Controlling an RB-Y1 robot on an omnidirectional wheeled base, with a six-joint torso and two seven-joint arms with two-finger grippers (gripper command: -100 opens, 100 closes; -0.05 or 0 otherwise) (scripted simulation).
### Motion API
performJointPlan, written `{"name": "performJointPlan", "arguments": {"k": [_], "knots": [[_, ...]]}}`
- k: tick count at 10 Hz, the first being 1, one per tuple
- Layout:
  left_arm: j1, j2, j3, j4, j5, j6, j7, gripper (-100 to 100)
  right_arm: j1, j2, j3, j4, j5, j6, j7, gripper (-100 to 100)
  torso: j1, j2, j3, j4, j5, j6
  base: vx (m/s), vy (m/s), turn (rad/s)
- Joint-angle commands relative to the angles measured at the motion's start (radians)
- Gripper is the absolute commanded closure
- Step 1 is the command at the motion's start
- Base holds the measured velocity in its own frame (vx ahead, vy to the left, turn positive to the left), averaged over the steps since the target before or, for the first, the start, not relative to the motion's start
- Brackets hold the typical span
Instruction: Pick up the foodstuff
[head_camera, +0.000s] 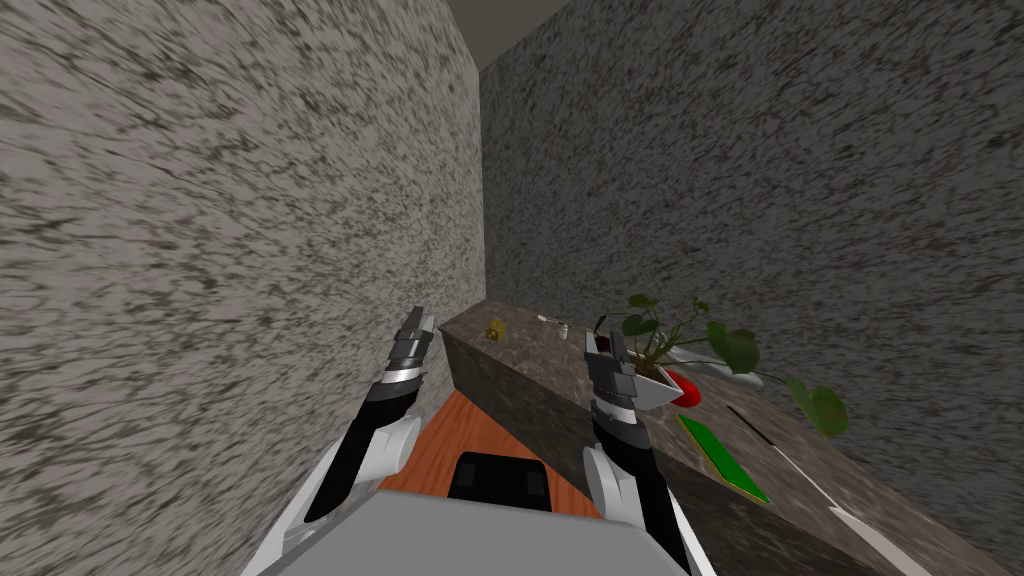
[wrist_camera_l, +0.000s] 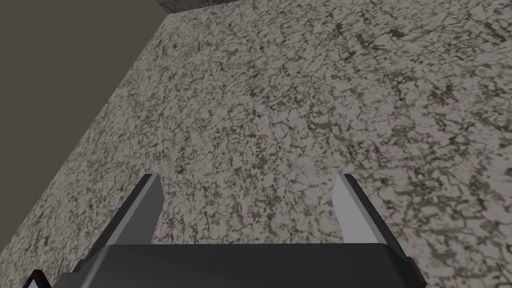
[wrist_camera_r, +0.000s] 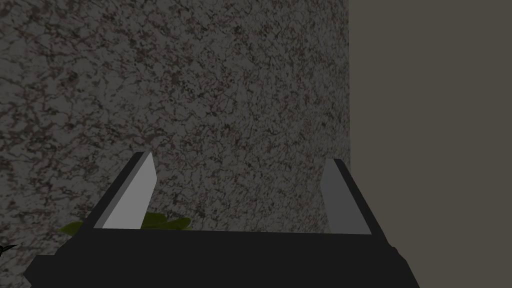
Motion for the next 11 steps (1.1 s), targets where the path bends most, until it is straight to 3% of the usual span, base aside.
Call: {"name": "performJointPlan", "arguments": {"k": [1,3,4,7,8,9,10,11], "knots": [[-0.006,0.048,0.001,0.002,0.006,0.017,0.017,-100,0.000,0.000,0.000,0.000,0.000,0.000,0.000,0,0.000,0.000,0.000,0.000,0.000,0.000,-0.002,0.008,0.007],[-0.021,0.107,0.002,0.005,0.021,0.056,0.056,-100,0.000,0.000,0.000,0.000,0.000,0.000,0.000,0,0.001,0.000,0.000,0.000,0.000,0.000,-0.005,0.020,0.010],[-0.021,0.113,0.002,0.005,0.021,0.056,0.056,-100,0.000,0.000,0.000,0.000,0.000,0.000,0.000,0,0.002,0.000,0.000,0.000,0.000,0.000,-0.004,0.021,0.001],[-0.056,0.191,0.005,0.013,0.059,0.142,0.144,-100,0.000,0.000,0.000,0.000,0.000,0.000,0.000,0,0.002,0.000,0.000,0.000,0.000,0.000,-0.003,0.029,0.011],[-0.056,0.191,0.005,0.013,0.059,0.155,0.154,-100,0.000,0.000,0.000,0.000,0.000,0.000,0.000,0,0.003,0.000,0.000,0.000,0.001,0.000,0.001,0.032,0.001],[-0.072,0.211,0.006,0.016,0.075,0.190,0.192,-100,0.000,0.000,0.000,0.000,0.000,0.000,0.000,0,0.002,0.000,0.000,0.000,0.001,0.000,0.001,0.028,0.009],[-0.072,0.211,0.006,0.016,0.075,0.196,0.195,-100,0.000,0.000,0.000,0.000,0.000,0.000,0.000,0,0.002,0.000,0.000,0.000,0.001,0.000,-0.002,0.024,0.003],[-0.088,0.229,0.007,0.020,0.092,0.235,0.236,-100,0.000,0.000,0.000,0.000,0.000,0.000,0.000,0,0.002,0.000,0.000,0.000,0.000,0.000,-0.002,0.029,0.009]]}}
